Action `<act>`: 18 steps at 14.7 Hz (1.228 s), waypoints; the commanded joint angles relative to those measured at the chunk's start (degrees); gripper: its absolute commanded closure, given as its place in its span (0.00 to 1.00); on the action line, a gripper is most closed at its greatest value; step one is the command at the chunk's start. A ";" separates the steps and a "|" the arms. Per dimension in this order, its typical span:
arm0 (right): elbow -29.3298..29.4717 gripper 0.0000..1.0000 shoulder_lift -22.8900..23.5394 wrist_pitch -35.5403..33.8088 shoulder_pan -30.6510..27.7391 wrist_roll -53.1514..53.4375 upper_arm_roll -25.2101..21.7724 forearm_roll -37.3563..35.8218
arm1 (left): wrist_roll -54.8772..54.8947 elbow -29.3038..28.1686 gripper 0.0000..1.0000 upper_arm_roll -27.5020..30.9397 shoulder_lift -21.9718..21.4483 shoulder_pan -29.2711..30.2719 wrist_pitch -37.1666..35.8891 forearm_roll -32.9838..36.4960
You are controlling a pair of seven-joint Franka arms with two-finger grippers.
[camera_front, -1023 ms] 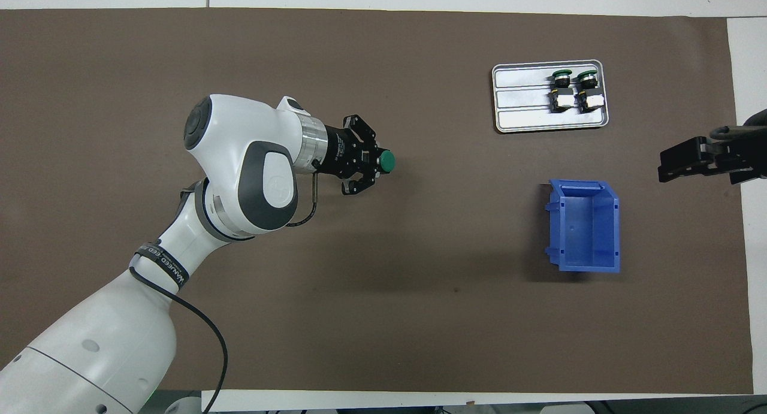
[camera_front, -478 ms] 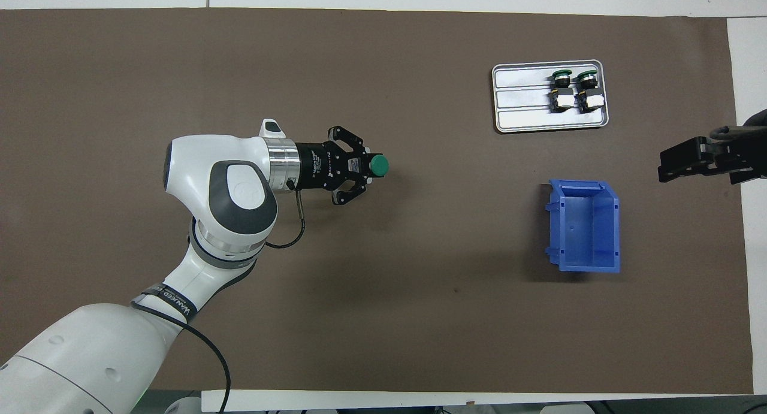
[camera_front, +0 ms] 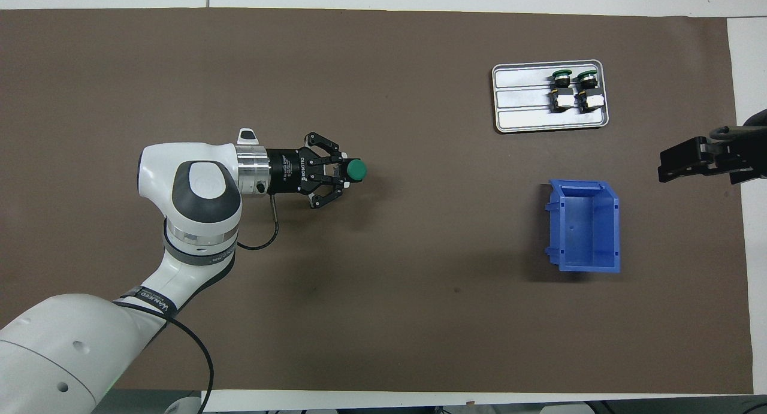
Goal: Place and press button with both arms
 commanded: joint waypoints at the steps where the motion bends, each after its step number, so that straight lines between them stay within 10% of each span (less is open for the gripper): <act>1: -1.76 0.01 -1.42 0.85 -0.44 -0.88 0.17 -0.39 | 7.33 -4.41 0.87 -0.26 -2.02 2.41 -5.12 -6.12; 18: -1.76 0.01 -1.42 0.85 -0.44 -0.88 0.17 -0.39 | 20.35 -9.60 0.86 -0.43 0.00 0.04 -9.80 -21.86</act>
